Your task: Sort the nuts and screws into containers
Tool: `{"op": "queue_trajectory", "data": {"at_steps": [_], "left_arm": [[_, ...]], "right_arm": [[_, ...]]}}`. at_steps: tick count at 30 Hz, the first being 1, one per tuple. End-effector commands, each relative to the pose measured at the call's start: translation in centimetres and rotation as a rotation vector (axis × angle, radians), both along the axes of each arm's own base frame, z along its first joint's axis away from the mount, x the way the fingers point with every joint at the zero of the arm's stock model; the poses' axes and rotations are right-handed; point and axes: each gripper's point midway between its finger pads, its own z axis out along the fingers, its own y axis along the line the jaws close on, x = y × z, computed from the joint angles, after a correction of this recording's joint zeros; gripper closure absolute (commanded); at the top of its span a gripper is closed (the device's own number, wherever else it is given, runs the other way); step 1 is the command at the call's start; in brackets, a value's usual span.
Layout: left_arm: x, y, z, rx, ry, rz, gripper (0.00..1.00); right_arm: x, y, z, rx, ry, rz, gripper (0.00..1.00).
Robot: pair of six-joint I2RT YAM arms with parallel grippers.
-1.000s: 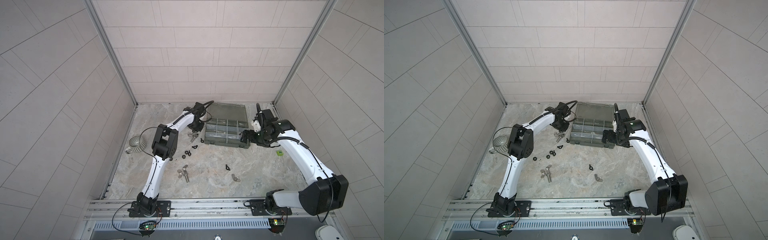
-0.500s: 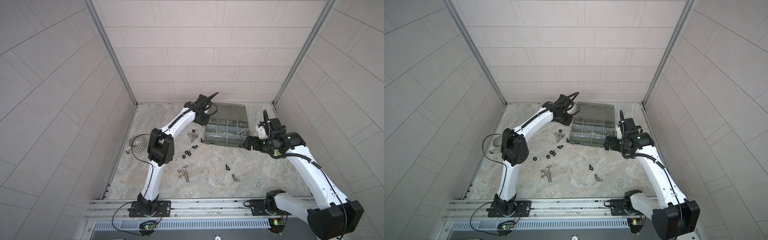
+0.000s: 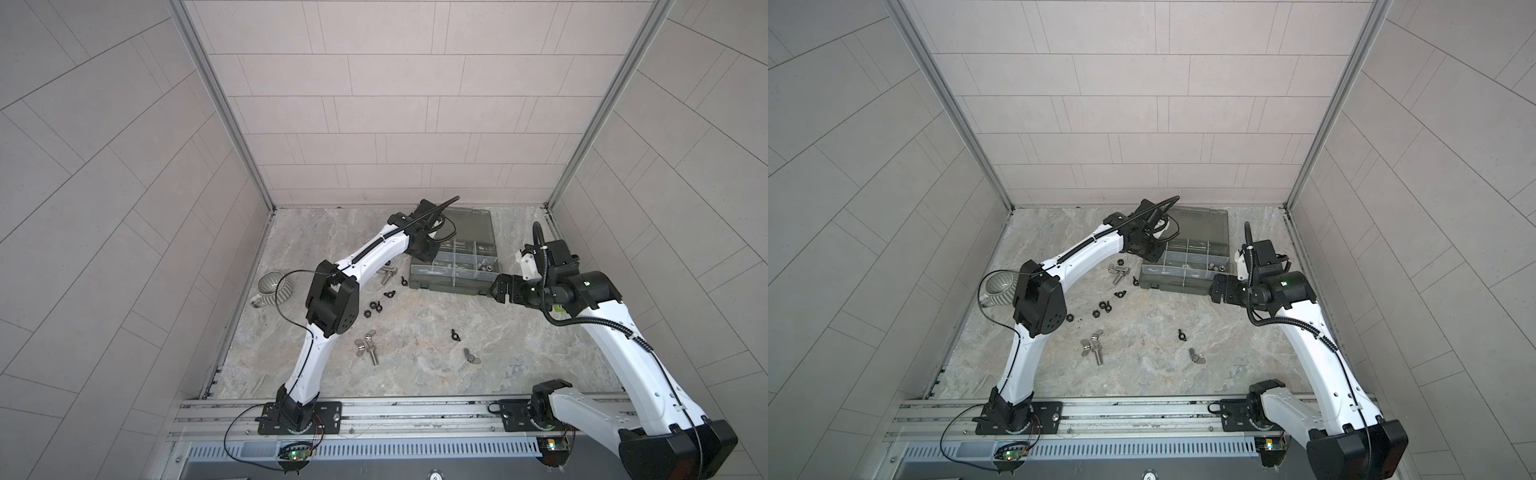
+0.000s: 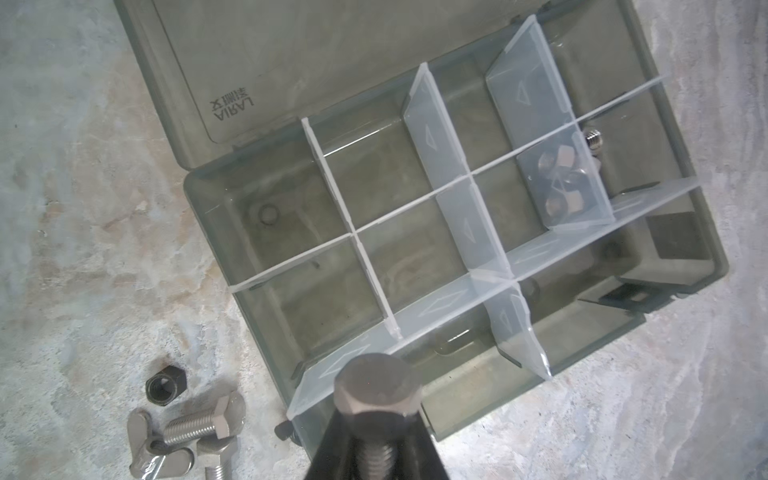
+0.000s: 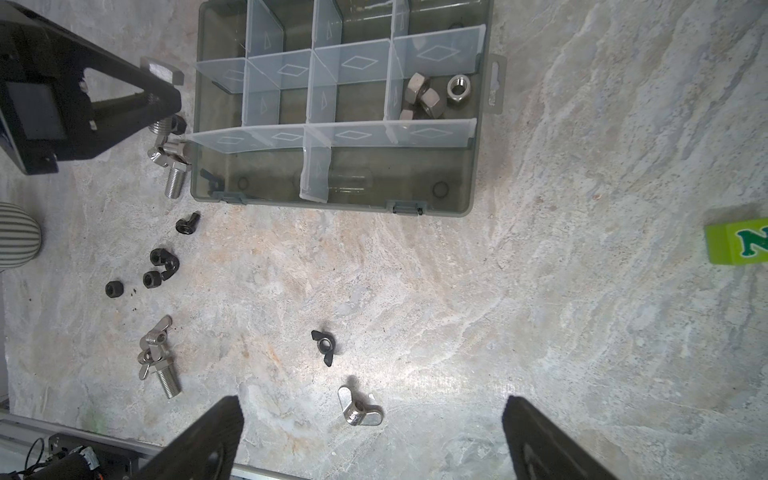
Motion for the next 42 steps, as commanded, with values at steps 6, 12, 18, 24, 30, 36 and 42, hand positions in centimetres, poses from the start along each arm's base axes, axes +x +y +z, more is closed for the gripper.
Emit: {"op": "queue_trajectory", "data": {"at_steps": [6,12,18,24,30,36,42], "left_arm": [[2.3,-0.8,-1.3,-0.011,-0.046,0.014,0.82],[3.1,-0.8,-2.3,0.017,-0.054,0.006,0.82],[3.7,-1.1,-2.8,0.018,-0.049,0.0,0.82],[3.8,-0.8,-3.5,0.028,-0.037,-0.008,0.82],[3.9,-0.5,-3.9,0.026,-0.022,-0.01,0.82],[3.5,0.0,-4.2,0.014,0.001,-0.001,0.79],[3.2,0.5,-4.9,0.012,0.024,0.003,0.67]], "right_arm": [[-0.8,-1.2,-0.1,-0.047,0.025,-0.013,0.01],[-0.6,-1.8,0.0,-0.069,0.034,-0.02,0.01],[-0.3,-2.1,0.0,-0.073,0.044,-0.025,0.01],[0.3,-1.7,0.2,-0.047,0.033,-0.022,0.01],[2.7,-0.2,1.6,0.046,-0.034,-0.03,0.01],[5.5,1.4,2.2,0.153,-0.072,-0.035,0.01],[7.2,1.7,2.3,0.163,-0.079,-0.035,0.01]]}}
